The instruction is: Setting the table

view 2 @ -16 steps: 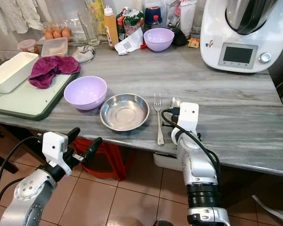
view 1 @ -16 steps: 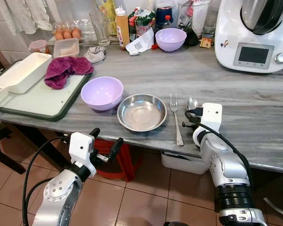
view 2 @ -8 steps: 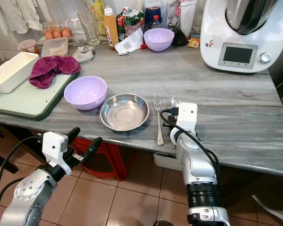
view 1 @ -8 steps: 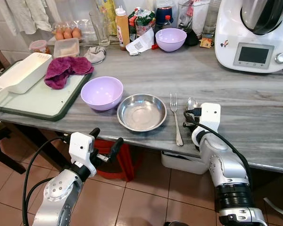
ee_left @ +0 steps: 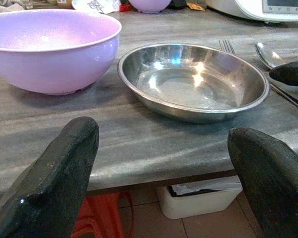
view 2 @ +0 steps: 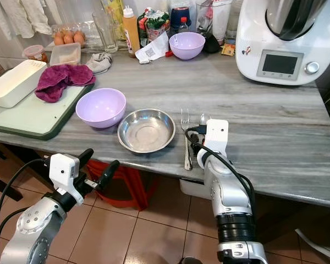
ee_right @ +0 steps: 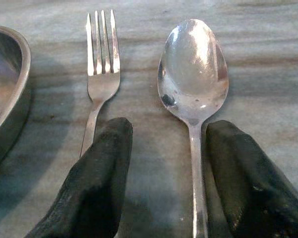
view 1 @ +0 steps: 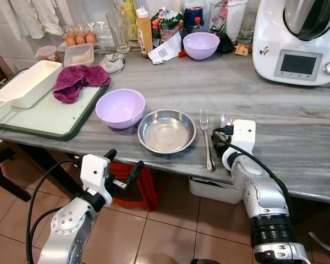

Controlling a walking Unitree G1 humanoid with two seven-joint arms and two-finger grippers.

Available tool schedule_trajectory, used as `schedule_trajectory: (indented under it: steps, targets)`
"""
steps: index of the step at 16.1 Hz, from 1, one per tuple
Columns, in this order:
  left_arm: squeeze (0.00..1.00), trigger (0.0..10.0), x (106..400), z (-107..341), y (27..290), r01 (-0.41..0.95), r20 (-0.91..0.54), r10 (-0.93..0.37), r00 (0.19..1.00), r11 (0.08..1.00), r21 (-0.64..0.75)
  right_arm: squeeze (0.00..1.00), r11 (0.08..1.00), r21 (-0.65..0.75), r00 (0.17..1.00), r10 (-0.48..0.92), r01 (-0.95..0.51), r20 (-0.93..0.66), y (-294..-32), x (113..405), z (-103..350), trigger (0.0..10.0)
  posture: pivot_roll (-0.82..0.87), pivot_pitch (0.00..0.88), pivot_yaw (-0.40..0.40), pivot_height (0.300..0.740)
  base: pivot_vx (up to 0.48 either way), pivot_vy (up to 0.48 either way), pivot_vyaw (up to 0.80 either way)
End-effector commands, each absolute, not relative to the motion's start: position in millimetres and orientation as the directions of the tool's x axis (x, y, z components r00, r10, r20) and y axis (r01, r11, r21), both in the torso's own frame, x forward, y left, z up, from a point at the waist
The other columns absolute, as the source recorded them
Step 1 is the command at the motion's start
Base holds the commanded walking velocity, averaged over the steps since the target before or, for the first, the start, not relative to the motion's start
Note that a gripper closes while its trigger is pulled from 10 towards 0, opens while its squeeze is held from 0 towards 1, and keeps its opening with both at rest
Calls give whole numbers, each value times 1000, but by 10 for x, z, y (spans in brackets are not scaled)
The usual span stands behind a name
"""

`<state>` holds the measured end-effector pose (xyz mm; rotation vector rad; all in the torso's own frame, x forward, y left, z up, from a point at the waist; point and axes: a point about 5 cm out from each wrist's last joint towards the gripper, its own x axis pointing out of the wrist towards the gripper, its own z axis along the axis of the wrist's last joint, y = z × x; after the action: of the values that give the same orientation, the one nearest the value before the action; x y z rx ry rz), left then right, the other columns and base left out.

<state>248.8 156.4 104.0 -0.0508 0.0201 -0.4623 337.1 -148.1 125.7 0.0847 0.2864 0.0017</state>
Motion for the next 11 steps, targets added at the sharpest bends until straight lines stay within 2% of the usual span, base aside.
schedule_trajectory:
  steps: [1, 6, 8, 11]
  targets:
    - [0, 10000, 2493, 1051, 1583, 451, -12, -452, 892, 891, -44, 1000, 995, 93, 967, 3, 22, -253, -1485, 3367, 1322, 10000, -154, 117, 68, 740, 0, 0, 0]
    - [0, 10000, 2517, 1043, 1605, 446, -5, -447, 895, 894, -42, 1000, 995, 97, 986, -9, 26, -168, -1490, 3350, 1492, 10000, -158, 114, 71, 740, 0, 0, 0]
    - [0, 10000, 2532, 1064, 1612, 431, 16, -431, 902, 901, -43, 1000, 996, 87, 998, -20, 24, -54, -1505, 3320, 1651, 10000, -160, 114, 70, 740, 0, 0, 0]
    - [0, 10000, 2585, 1089, 1661, 359, 17, -358, 933, 933, -20, 1000, 993, 103, 998, -56, 52, 36, -1532, 3214, 1717, 10000, -161, 112, 69, 740, 0, 0, 0]
